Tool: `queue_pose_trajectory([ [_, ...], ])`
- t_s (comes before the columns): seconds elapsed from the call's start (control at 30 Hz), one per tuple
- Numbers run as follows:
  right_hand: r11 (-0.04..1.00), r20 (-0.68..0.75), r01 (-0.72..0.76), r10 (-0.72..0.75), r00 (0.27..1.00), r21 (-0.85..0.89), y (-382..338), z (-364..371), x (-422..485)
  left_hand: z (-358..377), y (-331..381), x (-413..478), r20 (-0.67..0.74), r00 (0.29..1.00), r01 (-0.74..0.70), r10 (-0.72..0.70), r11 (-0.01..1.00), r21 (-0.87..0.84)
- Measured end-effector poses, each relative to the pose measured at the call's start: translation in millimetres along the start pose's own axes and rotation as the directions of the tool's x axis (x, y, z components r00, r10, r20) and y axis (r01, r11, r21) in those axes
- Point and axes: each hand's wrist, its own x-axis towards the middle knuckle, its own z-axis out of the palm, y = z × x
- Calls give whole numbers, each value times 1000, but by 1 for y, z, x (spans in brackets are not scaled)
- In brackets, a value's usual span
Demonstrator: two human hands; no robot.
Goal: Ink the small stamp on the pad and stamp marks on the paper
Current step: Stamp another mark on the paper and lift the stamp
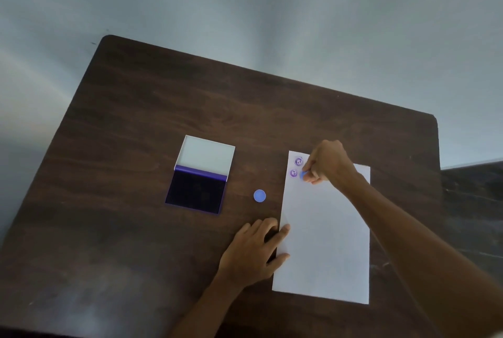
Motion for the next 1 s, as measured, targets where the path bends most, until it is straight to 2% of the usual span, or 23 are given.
queue_pose_trajectory([
  [0.07,996,-61,81,-84,995,-45,1,1,-8,-3,2,0,4,1000,8,-8,1000,-3],
  [0.13,993,-118,116,-114,987,13,8,2,-19,-7,3,0,19,1000,19,-19,1000,-6],
  [0.2,976,-151,159,-137,979,149,24,0,-30,-8,3,1,27,999,30,-29,999,-20],
  [0.23,946,-214,196,-142,966,258,35,-3,-38,-8,2,1,32,999,31,-30,999,-24],
  [0.37,748,-438,335,-66,896,573,86,-22,-71,-10,2,1,43,999,30,-29,999,-19],
  [0.47,600,-438,379,-52,898,705,112,-24,-93,-15,5,1,43,999,32,-31,999,-27],
  [0.57,520,-408,360,-24,913,775,125,-9,-105,-25,8,2,51,999,19,-14,996,-87],
  [0.77,335,-343,320,8,939,886,118,35,-125,-72,-21,-23,188,981,0,36,982,-190],
  [0.87,347,-313,285,27,949,894,97,61,-143,-103,-41,-56,149,989,49,-14,971,-233],
  [1.0,384,-314,270,56,948,883,63,94,-170,-136,-51,-99,22,968,244,-251,914,-324],
])
